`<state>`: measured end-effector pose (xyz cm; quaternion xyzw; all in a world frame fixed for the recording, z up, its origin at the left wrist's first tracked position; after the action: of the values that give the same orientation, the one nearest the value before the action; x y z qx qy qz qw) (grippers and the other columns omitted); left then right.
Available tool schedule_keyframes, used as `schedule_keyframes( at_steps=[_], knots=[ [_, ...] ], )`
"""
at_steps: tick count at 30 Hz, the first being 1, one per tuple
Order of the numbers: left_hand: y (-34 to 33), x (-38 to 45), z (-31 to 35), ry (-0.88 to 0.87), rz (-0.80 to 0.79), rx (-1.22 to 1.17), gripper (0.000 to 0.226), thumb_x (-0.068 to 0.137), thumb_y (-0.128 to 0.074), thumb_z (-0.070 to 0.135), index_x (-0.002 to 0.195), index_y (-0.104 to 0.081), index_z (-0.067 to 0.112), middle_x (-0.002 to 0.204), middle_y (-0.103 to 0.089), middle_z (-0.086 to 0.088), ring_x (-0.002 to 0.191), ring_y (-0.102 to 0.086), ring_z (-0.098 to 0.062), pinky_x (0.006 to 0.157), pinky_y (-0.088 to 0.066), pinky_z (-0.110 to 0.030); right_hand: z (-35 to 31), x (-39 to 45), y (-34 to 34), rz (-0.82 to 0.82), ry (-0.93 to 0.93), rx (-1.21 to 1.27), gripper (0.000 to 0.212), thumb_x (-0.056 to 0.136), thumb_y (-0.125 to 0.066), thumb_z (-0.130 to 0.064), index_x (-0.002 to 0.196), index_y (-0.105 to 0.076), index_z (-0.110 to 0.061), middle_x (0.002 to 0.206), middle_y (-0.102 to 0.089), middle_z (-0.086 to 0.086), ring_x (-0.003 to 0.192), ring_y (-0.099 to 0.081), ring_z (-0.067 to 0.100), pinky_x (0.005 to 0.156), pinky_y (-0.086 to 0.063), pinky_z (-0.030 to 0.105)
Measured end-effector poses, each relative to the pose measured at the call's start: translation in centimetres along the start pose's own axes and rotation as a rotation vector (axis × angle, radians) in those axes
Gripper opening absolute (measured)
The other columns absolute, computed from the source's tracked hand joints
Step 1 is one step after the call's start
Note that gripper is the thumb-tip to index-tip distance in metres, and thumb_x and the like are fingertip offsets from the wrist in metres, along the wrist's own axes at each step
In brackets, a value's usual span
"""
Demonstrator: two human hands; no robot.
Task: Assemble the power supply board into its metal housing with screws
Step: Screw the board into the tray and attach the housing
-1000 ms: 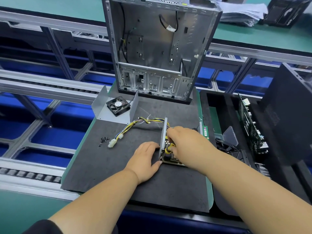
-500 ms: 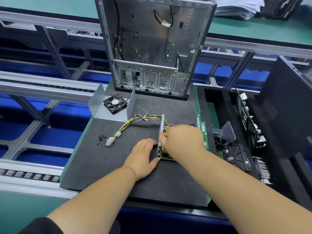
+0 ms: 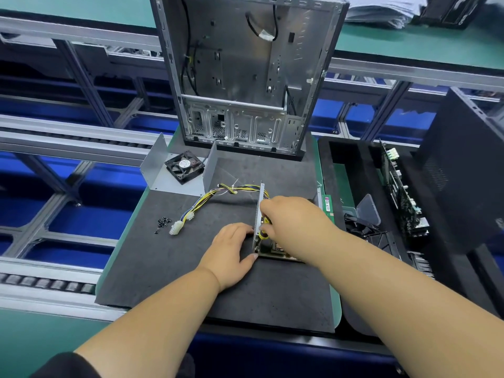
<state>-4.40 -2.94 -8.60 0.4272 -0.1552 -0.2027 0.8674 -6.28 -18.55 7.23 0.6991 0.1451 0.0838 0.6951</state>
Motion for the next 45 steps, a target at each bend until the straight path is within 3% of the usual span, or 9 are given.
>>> schedule_keyframes(
  at_steps=[3,9,13,19,27,31,35,39,45],
  knots=[
    [0.1,0.0,0.0,0.003,-0.004,-0.006,0.051,0.086,-0.062,0.037,0.133,-0.046,0.028,0.135,-0.045,0.012,0.131,-0.033,-0.010,0.113,-0.027,-0.029,0.1,0.5,-0.3,-0.016,-0.038,-0.056,0.027,0.099,-0.049,-0.040,0.086,-0.037,-0.019,0.066,-0.032,-0.004,0.069,-0.046,0.027,0.054,-0.031,0.032],
    [0.0,0.0,-0.1,-0.008,0.004,0.005,0.052,0.086,-0.063,0.038,0.133,-0.047,0.025,0.133,-0.046,0.010,0.129,-0.035,-0.012,0.113,-0.028,-0.030,-0.5,0.3,-1.1,0.036,-0.185,-0.213,0.043,0.101,-0.034,-0.046,0.070,-0.044,-0.018,0.057,-0.032,-0.003,0.045,-0.027,0.015,0.047,-0.018,0.024],
    [-0.1,0.0,-0.2,-0.006,0.001,-0.005,0.054,0.085,-0.064,0.038,0.134,-0.047,0.023,0.134,-0.046,0.010,0.129,-0.036,-0.012,0.112,-0.030,-0.031,-0.4,0.4,-1.0,-0.015,-0.207,-0.225,0.055,0.101,-0.025,-0.057,0.067,-0.042,-0.017,0.060,-0.039,-0.004,0.047,-0.035,0.017,0.048,-0.021,0.026],
    [-0.1,0.0,-0.3,-0.004,0.003,-0.006,0.051,0.086,-0.062,0.040,0.132,-0.047,0.026,0.135,-0.044,0.012,0.130,-0.034,-0.010,0.113,-0.028,-0.029,0.6,-0.2,0.7,-0.068,0.054,0.068,0.015,0.091,-0.049,-0.031,0.095,-0.039,-0.020,0.098,-0.057,0.000,0.087,-0.055,0.028,0.077,-0.038,0.038],
    [-0.1,0.0,-0.4,0.001,-0.016,-0.010,0.054,0.081,-0.064,0.041,0.131,-0.046,0.028,0.133,-0.044,0.013,0.129,-0.034,-0.010,0.112,-0.030,-0.032,0.4,0.2,0.4,-0.067,0.114,-0.101,0.021,0.099,-0.048,-0.037,0.102,-0.049,-0.016,0.102,-0.058,0.004,0.088,-0.058,0.030,0.065,-0.040,0.037],
    [-0.2,0.1,-0.5,-0.001,-0.006,-0.017,0.051,0.082,-0.064,0.040,0.129,-0.047,0.027,0.133,-0.044,0.012,0.129,-0.034,-0.011,0.112,-0.030,-0.030,0.5,-0.2,0.0,-0.017,0.151,-0.031,0.022,0.099,-0.046,-0.038,0.095,-0.038,-0.019,0.097,-0.058,0.003,0.074,-0.042,0.025,0.067,-0.030,0.035],
    [-0.3,0.1,-0.5,0.002,-0.006,-0.003,0.053,0.083,-0.064,0.042,0.131,-0.046,0.028,0.135,-0.044,0.012,0.130,-0.034,-0.010,0.112,-0.029,-0.029,1.2,0.1,0.0,-0.076,0.097,0.003,0.022,0.098,-0.050,-0.031,0.090,-0.033,-0.020,0.091,-0.055,0.002,0.077,-0.052,0.028,0.058,-0.036,0.036],
    [-0.3,0.1,-0.6,0.001,-0.014,-0.006,0.052,0.083,-0.062,0.043,0.130,-0.046,0.029,0.134,-0.043,0.013,0.130,-0.034,-0.010,0.113,-0.029,-0.030,0.7,0.7,-0.1,-0.099,0.006,-0.125,0.035,0.098,-0.044,-0.047,0.078,-0.038,-0.018,0.064,-0.037,-0.005,0.060,-0.042,0.023,0.045,-0.019,0.029],
    [-0.5,0.1,-0.8,-0.004,-0.008,-0.005,0.054,0.082,-0.061,0.045,0.131,-0.044,0.030,0.133,-0.043,0.014,0.129,-0.033,-0.008,0.112,-0.030,-0.030,-0.1,1.0,-0.6,-0.049,-0.163,-0.165,0.040,0.099,-0.033,-0.053,0.080,-0.046,-0.021,0.062,-0.034,-0.004,0.055,-0.040,0.021,0.047,-0.020,0.026]
  ],
)
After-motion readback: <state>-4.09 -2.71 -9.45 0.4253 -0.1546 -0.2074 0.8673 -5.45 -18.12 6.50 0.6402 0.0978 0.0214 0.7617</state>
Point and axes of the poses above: each hand's wrist, its own x-axis towards the middle knuckle, its own y-axis out of the back of the hand, z = x × y, the point moved 1 cm from there along x, towards the middle knuckle
